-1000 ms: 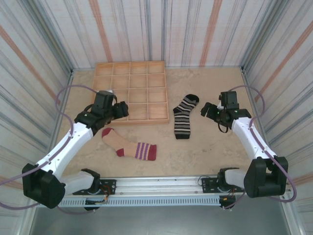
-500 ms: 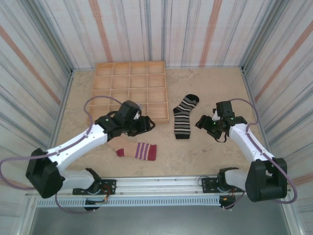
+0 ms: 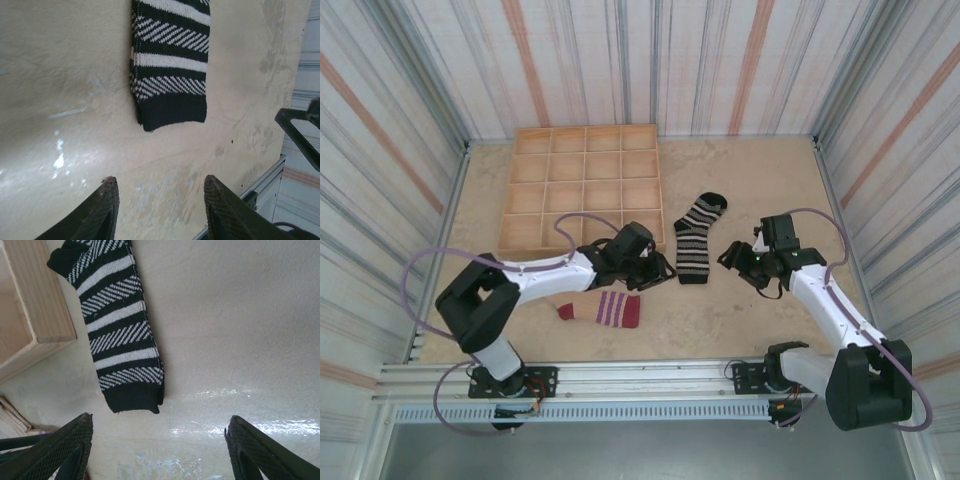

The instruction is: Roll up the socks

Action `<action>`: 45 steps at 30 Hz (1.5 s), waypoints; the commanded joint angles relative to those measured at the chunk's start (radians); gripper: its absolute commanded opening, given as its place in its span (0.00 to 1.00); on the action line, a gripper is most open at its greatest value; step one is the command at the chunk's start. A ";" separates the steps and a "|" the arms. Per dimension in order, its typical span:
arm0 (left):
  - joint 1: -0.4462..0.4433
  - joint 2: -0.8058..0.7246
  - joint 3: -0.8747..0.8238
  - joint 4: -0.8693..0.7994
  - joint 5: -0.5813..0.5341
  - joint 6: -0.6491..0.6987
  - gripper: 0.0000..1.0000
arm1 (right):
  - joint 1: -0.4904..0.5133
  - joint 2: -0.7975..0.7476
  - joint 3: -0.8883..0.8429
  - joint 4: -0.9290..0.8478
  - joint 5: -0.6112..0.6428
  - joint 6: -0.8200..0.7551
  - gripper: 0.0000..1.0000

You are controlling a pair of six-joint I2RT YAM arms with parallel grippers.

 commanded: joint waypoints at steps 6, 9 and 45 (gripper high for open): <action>-0.017 0.165 -0.001 0.243 -0.021 -0.073 0.39 | 0.008 -0.026 -0.005 -0.009 -0.008 0.039 0.73; -0.023 0.192 -0.002 0.267 -0.039 -0.085 0.39 | 0.008 -0.025 0.007 -0.024 0.008 0.038 0.72; -0.015 0.317 0.130 0.049 -0.091 -0.097 0.04 | 0.027 -0.094 0.040 -0.164 0.148 -0.069 0.70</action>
